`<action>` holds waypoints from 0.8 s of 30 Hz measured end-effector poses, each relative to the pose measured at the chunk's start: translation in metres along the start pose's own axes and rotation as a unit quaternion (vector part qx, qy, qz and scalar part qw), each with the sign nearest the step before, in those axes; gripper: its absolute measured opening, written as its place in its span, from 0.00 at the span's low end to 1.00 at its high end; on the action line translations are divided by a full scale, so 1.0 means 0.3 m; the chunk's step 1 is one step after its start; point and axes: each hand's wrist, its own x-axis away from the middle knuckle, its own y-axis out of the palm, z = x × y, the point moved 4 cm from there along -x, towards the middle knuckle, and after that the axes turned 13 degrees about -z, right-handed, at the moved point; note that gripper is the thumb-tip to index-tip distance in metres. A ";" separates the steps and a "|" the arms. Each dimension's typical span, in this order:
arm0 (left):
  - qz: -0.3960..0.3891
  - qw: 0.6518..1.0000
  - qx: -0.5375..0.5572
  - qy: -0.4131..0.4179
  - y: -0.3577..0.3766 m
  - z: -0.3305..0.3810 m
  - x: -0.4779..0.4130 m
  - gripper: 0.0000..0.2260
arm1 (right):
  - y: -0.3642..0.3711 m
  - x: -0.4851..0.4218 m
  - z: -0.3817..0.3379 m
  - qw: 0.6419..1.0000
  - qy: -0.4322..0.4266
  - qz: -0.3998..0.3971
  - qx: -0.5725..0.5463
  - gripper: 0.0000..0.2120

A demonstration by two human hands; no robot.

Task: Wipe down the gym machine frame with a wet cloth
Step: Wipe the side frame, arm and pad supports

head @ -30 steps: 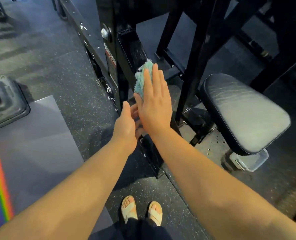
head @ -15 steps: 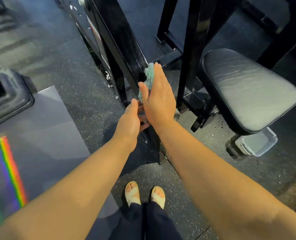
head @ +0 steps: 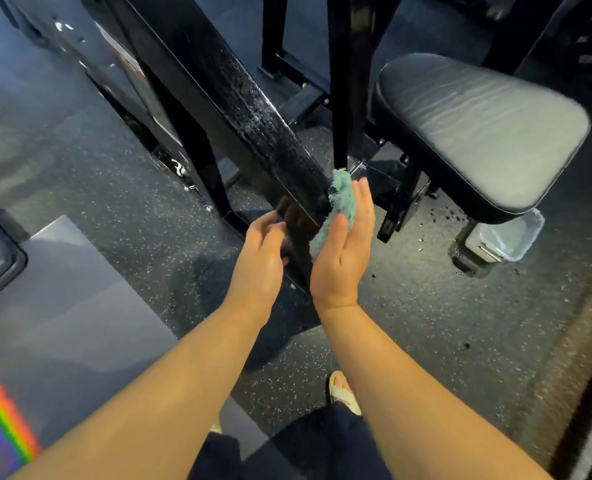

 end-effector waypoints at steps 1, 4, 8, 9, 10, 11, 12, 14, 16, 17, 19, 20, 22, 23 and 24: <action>-0.022 0.999 -0.027 0.006 -0.014 -0.011 -0.005 0.08 | 0.003 0.032 0.065 0.997 0.042 0.033 -0.058 0.18; -0.083 0.992 -0.093 0.013 -0.055 -0.081 -0.027 0.14 | 0.037 0.123 0.228 0.959 0.217 0.106 -0.146 0.24; -0.152 0.979 -0.134 0.031 -0.060 -0.156 -0.042 0.16 | 0.053 0.110 0.222 0.956 0.204 0.133 -0.165 0.24; -0.163 0.976 -0.138 0.044 -0.056 -0.169 -0.044 0.16 | 0.056 0.101 0.206 0.963 0.178 0.136 -0.151 0.20; -0.170 0.973 -0.143 0.062 -0.053 -0.188 -0.049 0.15 | 0.063 0.096 0.191 0.970 0.152 0.135 -0.135 0.15; -0.169 0.972 -0.142 0.079 -0.052 -0.207 -0.057 0.15 | 0.066 0.100 0.199 0.973 0.135 0.136 -0.127 0.13; -0.160 0.972 -0.145 0.094 -0.052 -0.226 -0.067 0.14 | 0.064 0.116 0.241 0.972 0.134 0.142 -0.127 0.13; -0.133 0.970 -0.159 0.127 -0.053 -0.284 -0.081 0.16 | 0.052 0.173 0.362 0.963 0.188 0.129 -0.143 0.18; -0.104 0.968 -0.168 0.157 -0.056 -0.333 -0.108 0.15 | 0.046 0.208 0.462 0.951 0.248 0.098 -0.157 0.20; -0.092 0.968 -0.162 0.169 -0.058 -0.354 -0.121 0.14 | 0.034 0.211 0.478 0.954 0.245 0.088 -0.148 0.19; -0.078 0.964 -0.138 0.213 -0.048 -0.380 -0.152 0.13 | 0.017 0.152 0.445 0.978 0.162 0.045 -0.121 0.19; -0.077 0.961 -0.129 0.233 -0.041 -0.393 -0.174 0.13 | 0.014 0.121 0.420 0.986 0.122 0.025 -0.113 0.20; -0.073 0.952 -0.119 0.271 -0.024 -0.413 -0.215 0.11 | 0.014 0.097 0.387 0.995 0.029 0.023 -0.090 0.20; -0.066 0.948 -0.118 0.289 -0.018 -0.426 -0.223 0.11 | 0.012 0.112 0.413 0.997 -0.014 0.042 -0.068 0.20; -0.055 0.941 -0.115 0.313 -0.009 -0.438 -0.234 0.11 | 0.010 0.127 0.479 0.996 -0.039 0.056 -0.054 0.18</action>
